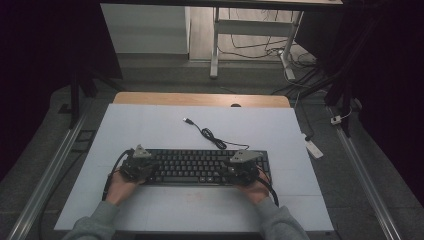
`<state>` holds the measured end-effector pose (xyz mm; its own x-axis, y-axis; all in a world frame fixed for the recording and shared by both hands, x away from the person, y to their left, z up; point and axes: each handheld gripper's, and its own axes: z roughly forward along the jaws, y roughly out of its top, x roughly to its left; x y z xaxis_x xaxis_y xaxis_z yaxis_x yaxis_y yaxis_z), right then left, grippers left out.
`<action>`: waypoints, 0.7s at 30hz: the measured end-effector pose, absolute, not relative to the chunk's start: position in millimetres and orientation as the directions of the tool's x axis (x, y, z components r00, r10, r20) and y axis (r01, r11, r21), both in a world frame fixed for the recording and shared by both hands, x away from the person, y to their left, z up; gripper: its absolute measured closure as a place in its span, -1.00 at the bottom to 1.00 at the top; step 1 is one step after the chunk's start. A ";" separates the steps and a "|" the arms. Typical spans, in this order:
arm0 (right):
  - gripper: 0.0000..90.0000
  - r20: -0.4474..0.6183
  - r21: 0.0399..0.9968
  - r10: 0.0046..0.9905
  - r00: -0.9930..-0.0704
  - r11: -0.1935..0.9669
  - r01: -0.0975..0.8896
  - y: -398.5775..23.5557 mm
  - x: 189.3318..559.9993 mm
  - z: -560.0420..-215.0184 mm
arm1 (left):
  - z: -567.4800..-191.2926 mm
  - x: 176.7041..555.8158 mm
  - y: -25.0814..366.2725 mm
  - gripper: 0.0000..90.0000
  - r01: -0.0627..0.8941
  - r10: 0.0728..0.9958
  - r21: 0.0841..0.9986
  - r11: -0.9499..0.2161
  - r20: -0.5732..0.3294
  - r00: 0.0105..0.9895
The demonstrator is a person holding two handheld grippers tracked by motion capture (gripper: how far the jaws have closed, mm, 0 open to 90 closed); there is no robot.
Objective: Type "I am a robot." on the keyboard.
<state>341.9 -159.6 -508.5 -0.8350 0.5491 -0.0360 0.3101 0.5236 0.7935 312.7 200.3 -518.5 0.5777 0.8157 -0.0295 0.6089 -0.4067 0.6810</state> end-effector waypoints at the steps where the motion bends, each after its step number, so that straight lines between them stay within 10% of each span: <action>1: 0.24 -0.036 0.794 0.550 -0.835 0.523 0.310 -159.6 342.0 -508.5 | -516.2 311.5 200.5 0.97 0.598 0.815 0.694 -0.400 -0.028 0.579; 21: 0.23 -0.034 0.798 0.549 -0.835 0.518 0.309 -159.9 341.8 -507.8 | -497.3 306.7 209.1 -0.07 0.586 0.798 0.776 -0.235 -0.190 0.571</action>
<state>341.8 -159.9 -507.8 -0.8351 0.5491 -0.0335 0.3087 0.5181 0.7976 306.7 209.1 -497.3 0.5715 0.7984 -0.1895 0.5858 -0.2352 0.7756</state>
